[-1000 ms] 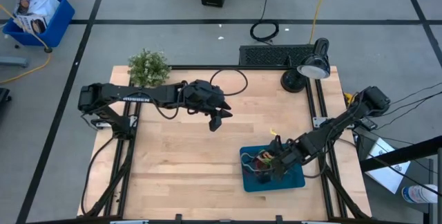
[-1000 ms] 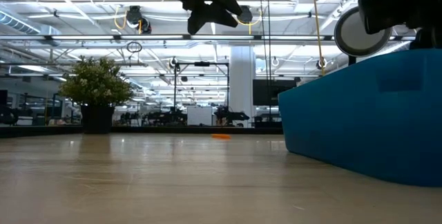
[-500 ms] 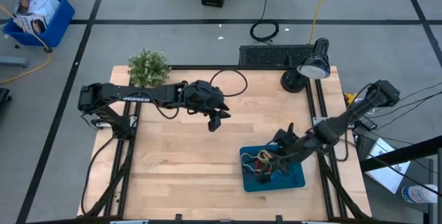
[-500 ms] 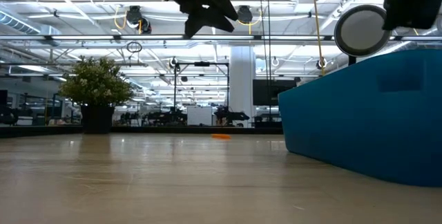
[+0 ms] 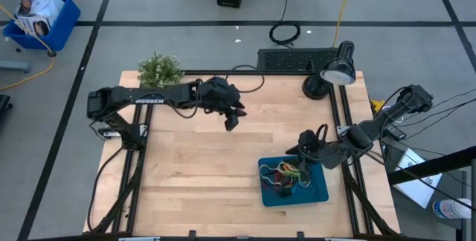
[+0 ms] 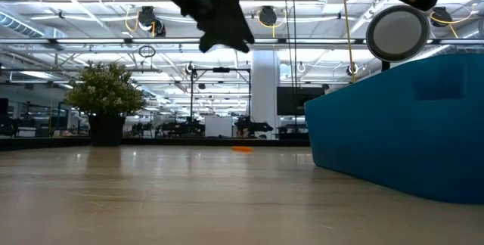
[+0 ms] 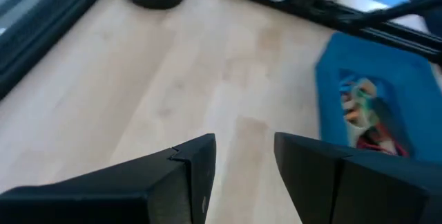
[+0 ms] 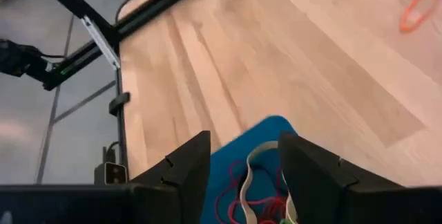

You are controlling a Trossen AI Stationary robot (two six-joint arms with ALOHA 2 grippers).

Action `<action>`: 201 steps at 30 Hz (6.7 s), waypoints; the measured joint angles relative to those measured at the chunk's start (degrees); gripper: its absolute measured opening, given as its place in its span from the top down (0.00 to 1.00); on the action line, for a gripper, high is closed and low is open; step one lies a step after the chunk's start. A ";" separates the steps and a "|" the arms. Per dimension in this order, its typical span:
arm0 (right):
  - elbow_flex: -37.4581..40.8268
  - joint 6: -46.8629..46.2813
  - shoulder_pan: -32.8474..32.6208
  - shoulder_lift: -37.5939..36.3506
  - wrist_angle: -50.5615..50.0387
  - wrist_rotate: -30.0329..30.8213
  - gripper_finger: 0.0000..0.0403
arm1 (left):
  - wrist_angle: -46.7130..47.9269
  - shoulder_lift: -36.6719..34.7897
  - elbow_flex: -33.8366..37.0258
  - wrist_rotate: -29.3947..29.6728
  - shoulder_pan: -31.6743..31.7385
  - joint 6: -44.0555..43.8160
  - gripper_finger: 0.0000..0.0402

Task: Pick and place rubber bands into bin
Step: Put the orange rubber band into the blue bin

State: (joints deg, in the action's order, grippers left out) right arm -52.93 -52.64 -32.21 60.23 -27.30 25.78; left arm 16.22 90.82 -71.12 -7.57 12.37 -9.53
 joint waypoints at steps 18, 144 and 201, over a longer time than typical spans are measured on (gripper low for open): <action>0.00 2.63 6.30 -0.02 1.68 -0.23 0.59 | 24.50 18.10 -16.91 0.13 6.65 12.72 0.62; 0.00 -1.12 10.85 0.02 12.93 -3.60 0.60 | 18.17 34.06 -19.47 4.74 5.06 22.14 0.97; 0.00 8.41 8.86 0.02 12.15 -5.21 0.60 | 16.69 34.72 -19.58 10.84 4.49 49.40 0.66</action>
State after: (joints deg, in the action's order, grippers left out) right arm -52.93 -44.23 -23.35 60.25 -15.15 20.58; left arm 32.91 125.54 -90.70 3.27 16.86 39.87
